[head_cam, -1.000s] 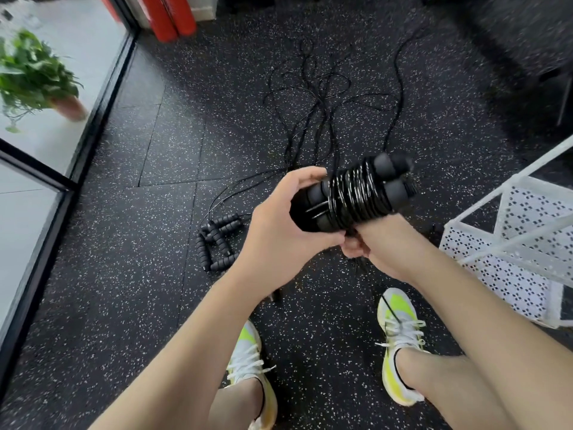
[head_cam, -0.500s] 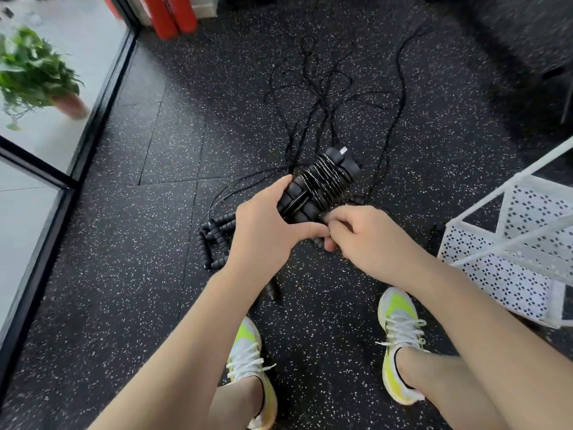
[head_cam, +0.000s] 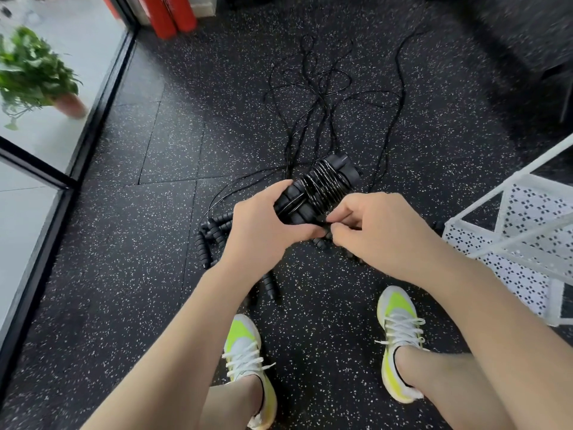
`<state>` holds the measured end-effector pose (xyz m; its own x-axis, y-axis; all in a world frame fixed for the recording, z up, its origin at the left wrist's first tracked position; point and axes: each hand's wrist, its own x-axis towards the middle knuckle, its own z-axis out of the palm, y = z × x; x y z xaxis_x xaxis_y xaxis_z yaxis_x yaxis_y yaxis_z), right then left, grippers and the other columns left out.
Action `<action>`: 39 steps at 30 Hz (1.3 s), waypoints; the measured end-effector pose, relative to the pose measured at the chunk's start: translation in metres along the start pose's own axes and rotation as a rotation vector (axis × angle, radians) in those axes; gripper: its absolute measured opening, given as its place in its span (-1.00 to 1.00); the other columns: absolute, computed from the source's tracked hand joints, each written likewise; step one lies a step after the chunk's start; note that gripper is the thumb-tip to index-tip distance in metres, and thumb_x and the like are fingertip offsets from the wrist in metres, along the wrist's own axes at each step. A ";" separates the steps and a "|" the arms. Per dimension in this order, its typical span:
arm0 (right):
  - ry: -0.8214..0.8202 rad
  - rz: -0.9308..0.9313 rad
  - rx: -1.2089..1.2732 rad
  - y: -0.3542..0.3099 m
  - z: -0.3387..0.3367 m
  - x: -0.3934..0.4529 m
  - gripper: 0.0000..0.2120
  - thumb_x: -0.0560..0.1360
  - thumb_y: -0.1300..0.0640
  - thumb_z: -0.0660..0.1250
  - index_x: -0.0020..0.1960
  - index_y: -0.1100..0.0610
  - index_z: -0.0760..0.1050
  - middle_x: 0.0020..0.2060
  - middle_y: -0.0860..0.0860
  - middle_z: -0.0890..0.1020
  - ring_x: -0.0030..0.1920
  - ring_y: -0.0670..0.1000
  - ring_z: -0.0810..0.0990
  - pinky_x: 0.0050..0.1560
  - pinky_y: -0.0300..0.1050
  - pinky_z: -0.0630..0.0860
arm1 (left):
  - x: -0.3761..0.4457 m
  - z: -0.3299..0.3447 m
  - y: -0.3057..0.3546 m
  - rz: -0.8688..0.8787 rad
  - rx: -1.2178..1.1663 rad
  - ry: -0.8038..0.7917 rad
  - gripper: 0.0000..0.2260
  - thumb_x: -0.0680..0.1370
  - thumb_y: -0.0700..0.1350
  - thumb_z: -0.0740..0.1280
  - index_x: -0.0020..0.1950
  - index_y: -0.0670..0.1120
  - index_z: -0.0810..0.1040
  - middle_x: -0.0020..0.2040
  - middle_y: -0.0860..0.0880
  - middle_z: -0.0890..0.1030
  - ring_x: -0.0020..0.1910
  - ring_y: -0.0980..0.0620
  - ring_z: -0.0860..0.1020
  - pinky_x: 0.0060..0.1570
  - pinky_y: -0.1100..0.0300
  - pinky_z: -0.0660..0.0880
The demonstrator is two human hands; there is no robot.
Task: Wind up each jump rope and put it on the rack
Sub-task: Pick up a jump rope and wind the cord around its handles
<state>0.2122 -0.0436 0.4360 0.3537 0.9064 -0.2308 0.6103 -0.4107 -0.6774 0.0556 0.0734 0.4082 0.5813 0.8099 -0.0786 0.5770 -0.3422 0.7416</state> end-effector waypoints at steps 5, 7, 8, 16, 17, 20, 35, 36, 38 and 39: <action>0.014 0.010 0.063 0.003 -0.010 0.000 -0.88 0.49 0.04 0.40 0.01 -0.10 0.66 -0.27 -0.24 0.70 -0.26 -0.22 0.66 -0.14 -0.12 0.62 | 0.002 -0.001 -0.002 -0.053 -0.017 0.019 -0.37 0.20 0.14 0.69 0.24 0.24 0.60 -0.15 0.37 0.64 -0.04 0.44 0.53 -0.04 0.57 0.34; 0.000 0.000 0.078 0.004 -0.008 0.000 -0.88 0.50 0.04 0.41 0.01 -0.09 0.67 -0.26 -0.24 0.70 -0.24 -0.22 0.67 -0.11 -0.04 0.65 | 0.000 0.002 0.000 -0.041 -0.024 0.031 -0.42 0.22 0.10 0.69 0.20 0.21 0.62 -0.14 0.36 0.64 -0.06 0.39 0.55 -0.04 0.55 0.36; -0.005 -0.012 0.076 0.005 -0.006 0.000 -0.87 0.50 0.05 0.42 0.03 -0.09 0.67 -0.25 -0.23 0.71 -0.23 -0.23 0.67 -0.09 -0.03 0.65 | -0.001 0.003 0.001 -0.026 -0.025 0.038 -0.47 0.23 0.09 0.69 0.16 0.18 0.63 -0.13 0.36 0.64 -0.07 0.34 0.56 -0.03 0.49 0.39; -0.059 -0.128 0.006 0.003 -0.006 -0.002 -0.86 0.56 0.04 0.41 0.09 -0.14 0.62 -0.20 -0.21 0.70 -0.30 -0.17 0.65 -0.09 -0.01 0.62 | -0.002 0.016 -0.004 0.096 0.241 -0.037 -0.37 0.35 0.05 0.65 0.36 0.07 0.51 0.16 0.12 0.60 0.15 0.06 0.52 0.02 0.31 0.25; -0.023 -0.148 -0.030 0.003 -0.007 -0.002 -0.90 0.55 0.01 0.42 0.05 -0.14 0.63 -0.27 -0.20 0.67 -0.33 -0.15 0.62 -0.13 0.01 0.61 | -0.003 0.017 -0.004 0.107 0.243 -0.083 -0.33 0.36 0.02 0.65 0.42 0.06 0.49 0.24 0.09 0.58 0.20 0.04 0.51 0.08 0.30 0.26; 0.098 -0.194 -0.182 0.005 -0.014 0.002 -0.88 0.45 -0.13 0.49 -0.04 -0.18 0.64 -0.30 -0.22 0.57 -0.18 -0.10 0.54 -0.13 -0.08 0.44 | -0.008 0.018 -0.002 0.143 0.242 -0.205 -0.26 0.37 -0.04 0.64 0.50 0.09 0.43 0.29 0.07 0.52 0.25 0.02 0.48 0.22 0.22 0.33; -0.121 -0.092 0.410 0.034 -0.046 0.013 -0.93 0.40 0.12 0.54 -0.12 0.00 0.74 -0.24 -0.01 0.74 -0.24 -0.12 0.66 -0.14 -0.32 0.55 | -0.022 -0.002 0.021 0.189 -0.026 -0.340 -0.25 0.22 -0.10 0.72 0.35 0.20 0.56 0.17 0.30 0.61 0.20 0.39 0.51 0.23 0.51 0.33; -0.164 -0.070 0.483 0.036 -0.048 0.014 -0.91 0.41 0.11 0.51 -0.10 0.02 0.74 -0.23 0.03 0.74 -0.23 -0.09 0.67 -0.16 -0.29 0.57 | -0.023 -0.005 0.023 0.168 -0.077 -0.348 -0.26 0.21 -0.12 0.72 0.33 0.20 0.58 0.16 0.28 0.63 0.19 0.36 0.54 0.26 0.44 0.37; -0.204 -0.041 0.604 0.041 -0.046 0.016 -0.88 0.48 0.20 0.43 -0.07 0.08 0.73 -0.21 0.05 0.74 -0.24 -0.08 0.67 -0.20 -0.24 0.60 | -0.023 -0.010 0.027 0.122 -0.201 -0.369 -0.28 0.22 -0.19 0.72 0.30 0.19 0.59 0.14 0.23 0.68 0.16 0.28 0.61 0.29 0.28 0.45; -0.183 -0.065 0.606 0.044 -0.044 0.017 -0.82 0.54 0.32 0.36 -0.06 0.12 0.72 -0.20 0.02 0.73 -0.22 -0.10 0.66 -0.19 -0.23 0.60 | -0.022 -0.012 0.029 0.103 -0.270 -0.367 -0.29 0.23 -0.24 0.70 0.28 0.19 0.58 0.12 0.20 0.69 0.15 0.23 0.63 0.27 0.24 0.49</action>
<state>0.2767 -0.0507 0.4331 0.1698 0.9517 -0.2558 0.0975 -0.2745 -0.9566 0.0526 0.0510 0.4393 0.8203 0.5397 -0.1893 0.3635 -0.2363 0.9011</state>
